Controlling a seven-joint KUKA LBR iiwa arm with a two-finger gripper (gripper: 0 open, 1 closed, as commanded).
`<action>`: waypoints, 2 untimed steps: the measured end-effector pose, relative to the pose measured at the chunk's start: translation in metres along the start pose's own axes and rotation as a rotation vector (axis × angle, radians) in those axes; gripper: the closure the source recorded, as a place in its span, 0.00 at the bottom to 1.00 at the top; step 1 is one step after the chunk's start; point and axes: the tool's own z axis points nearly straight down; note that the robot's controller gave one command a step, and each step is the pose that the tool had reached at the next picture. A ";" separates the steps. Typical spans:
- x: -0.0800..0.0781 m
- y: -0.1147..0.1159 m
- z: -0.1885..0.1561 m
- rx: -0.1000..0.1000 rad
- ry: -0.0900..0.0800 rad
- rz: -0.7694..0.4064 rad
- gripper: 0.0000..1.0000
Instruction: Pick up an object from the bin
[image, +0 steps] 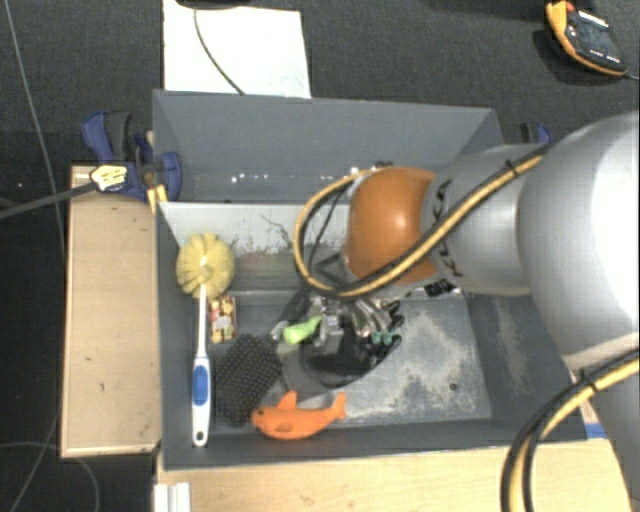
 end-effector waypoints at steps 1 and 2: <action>-0.002 0.008 -0.076 -0.001 -0.009 0.021 1.00; 0.031 0.001 -0.085 0.000 -0.001 -0.008 1.00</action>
Offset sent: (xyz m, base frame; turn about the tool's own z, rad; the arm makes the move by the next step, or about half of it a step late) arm -0.0336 -0.0027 0.0837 -0.0099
